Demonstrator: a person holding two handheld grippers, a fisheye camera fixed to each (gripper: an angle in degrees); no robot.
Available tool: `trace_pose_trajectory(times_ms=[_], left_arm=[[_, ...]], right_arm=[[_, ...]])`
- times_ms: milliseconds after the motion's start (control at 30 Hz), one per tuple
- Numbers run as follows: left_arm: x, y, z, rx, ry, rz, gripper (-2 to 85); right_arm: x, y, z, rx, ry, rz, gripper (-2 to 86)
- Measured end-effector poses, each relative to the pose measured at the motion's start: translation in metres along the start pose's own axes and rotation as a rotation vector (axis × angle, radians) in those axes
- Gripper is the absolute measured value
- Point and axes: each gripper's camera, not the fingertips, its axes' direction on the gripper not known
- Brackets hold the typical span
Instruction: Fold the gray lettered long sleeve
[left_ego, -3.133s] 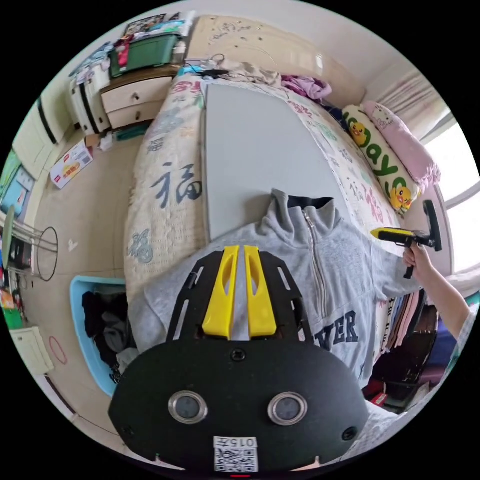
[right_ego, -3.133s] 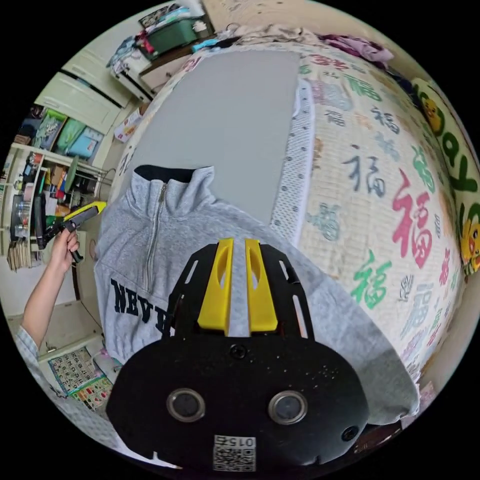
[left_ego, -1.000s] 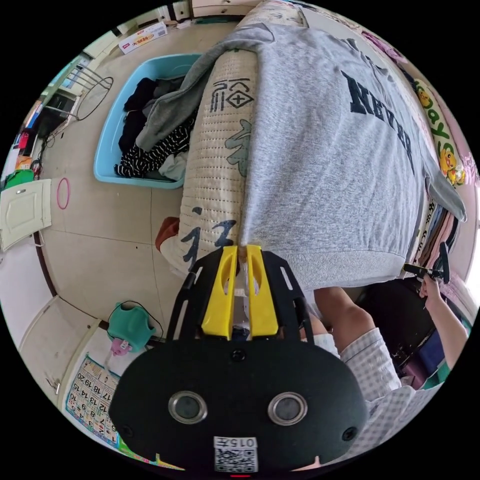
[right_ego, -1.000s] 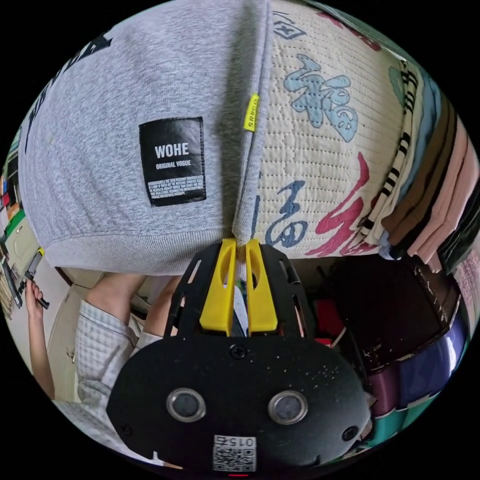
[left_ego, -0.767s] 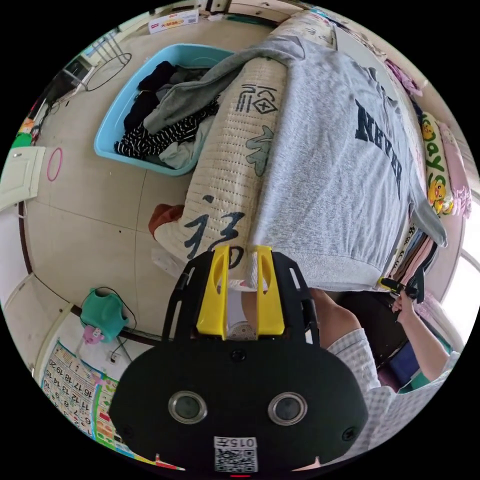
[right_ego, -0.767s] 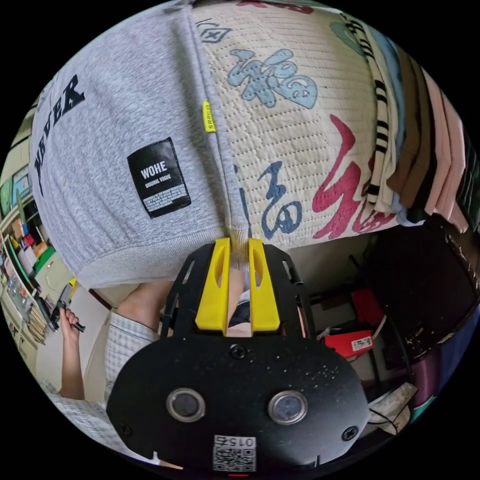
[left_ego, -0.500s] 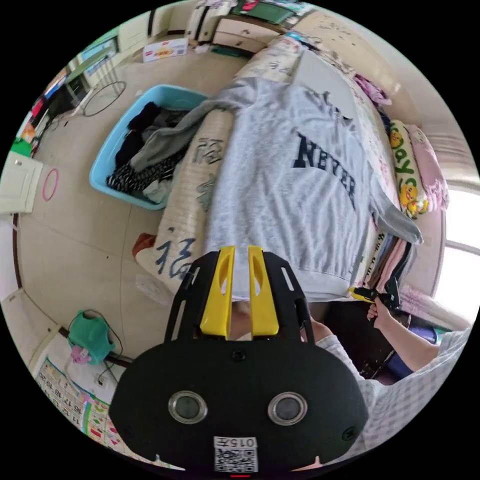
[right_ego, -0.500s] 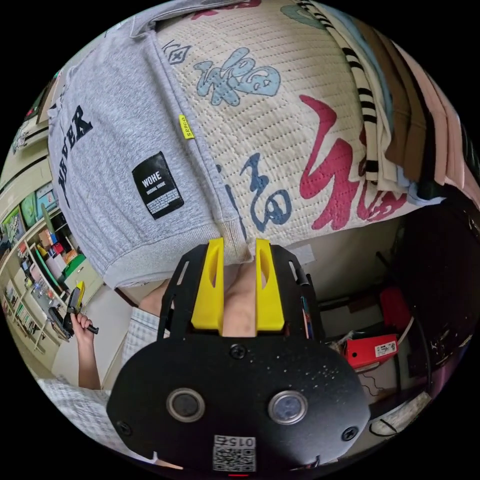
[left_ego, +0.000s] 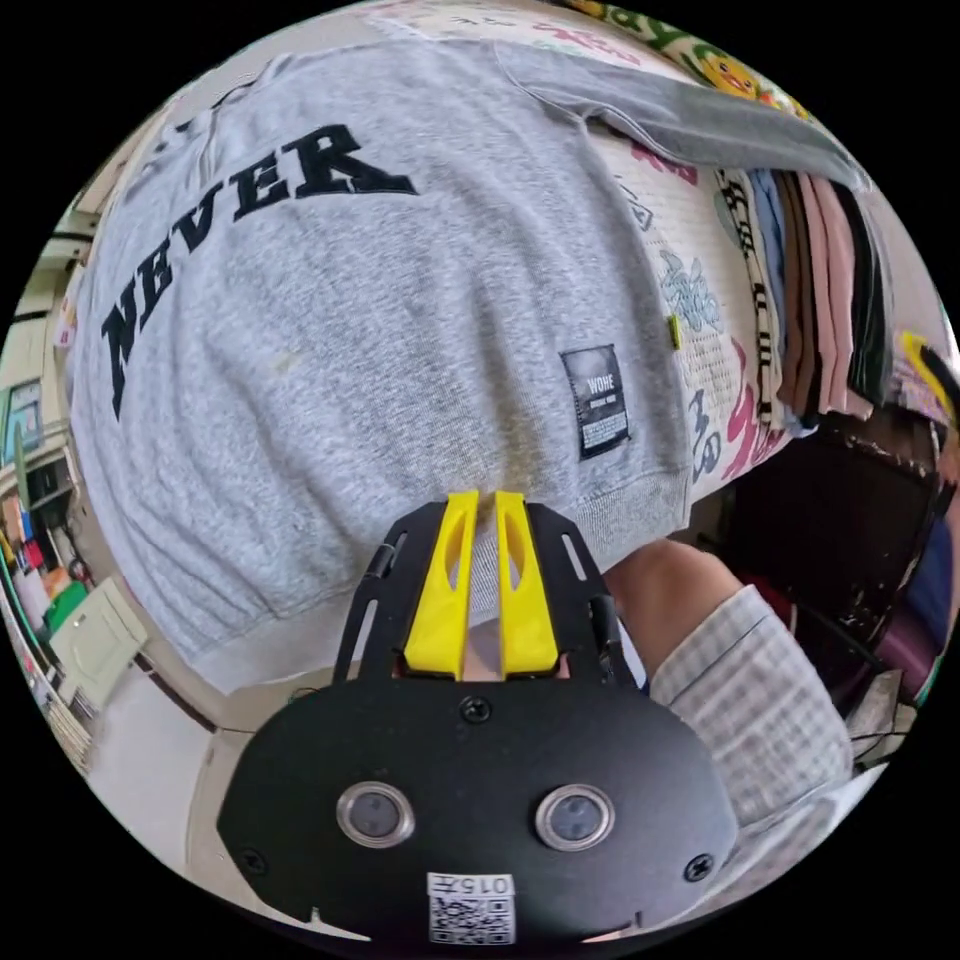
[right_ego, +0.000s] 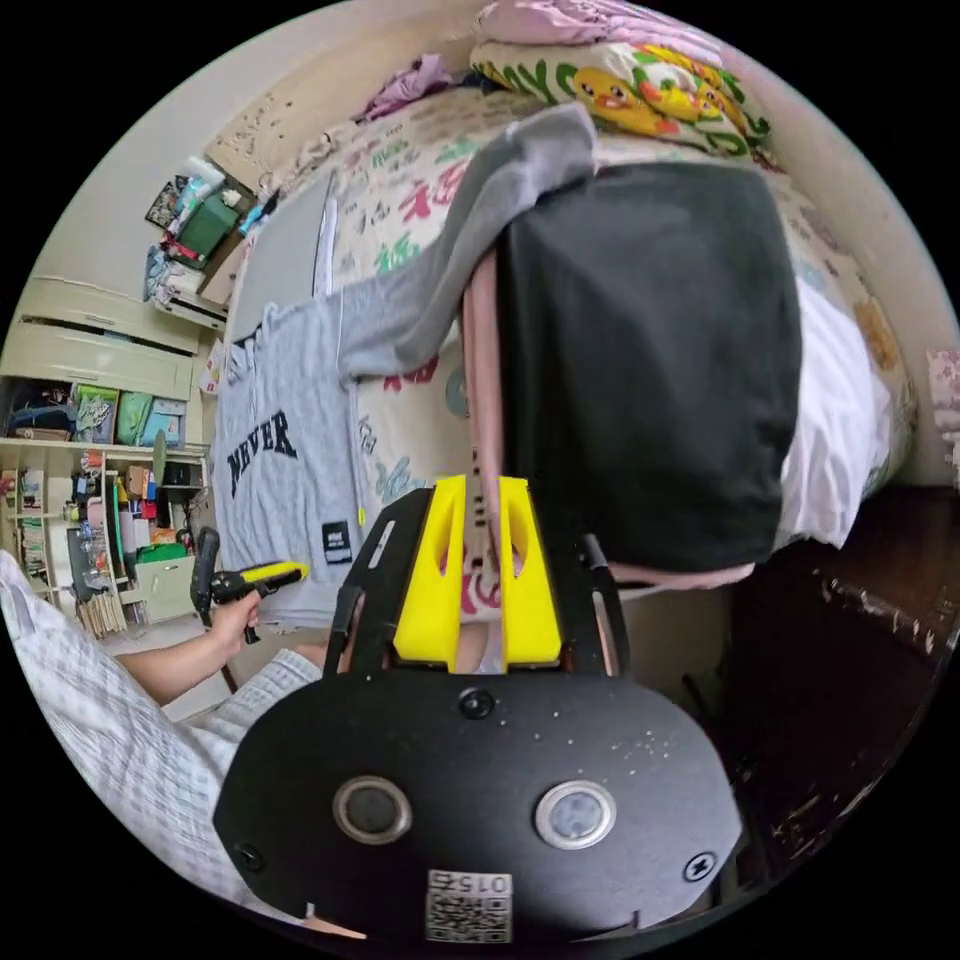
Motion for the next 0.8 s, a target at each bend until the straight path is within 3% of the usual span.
trace_pose_trajectory(times_ms=[100, 233, 367, 433, 500, 633, 700, 800], left_arm=[[0.017, -0.022, -0.008, -0.125, -0.015, 0.005, 4.2], [0.074, -0.083, -0.097, 0.123, 0.175, 0.147, 5.5], [0.194, -0.181, -0.191, 0.419, 0.244, 0.554, 11.0], [0.248, -0.224, -0.215, 0.475, 0.252, 0.706, 12.6], [0.298, -0.263, -0.229, 0.475, 0.248, 0.832, 13.2], [0.377, -0.311, -0.231, 0.434, 0.038, 1.033, 11.7], [0.389, -0.322, -0.225, 0.355, 0.057, 1.091, 8.2], [0.374, -0.333, -0.229, 0.303, 0.251, 1.121, 2.2]], right_arm=[[0.059, -0.011, -0.027, 0.111, -0.094, 0.021, 6.3], [0.124, 0.001, -0.029, 0.221, -0.203, 0.083, 6.2], [0.164, 0.015, -0.015, 0.27, -0.236, 0.165, 6.2], [0.184, 0.017, -0.008, 0.298, -0.266, 0.193, 6.3], [0.197, 0.013, -0.008, 0.311, -0.274, 0.196, 6.3], [0.22, -0.005, -0.02, 0.367, -0.271, 0.155, 6.5], [0.228, -0.017, -0.024, 0.384, -0.269, 0.137, 6.8], [0.236, -0.042, -0.03, 0.416, -0.315, 0.083, 8.0]])
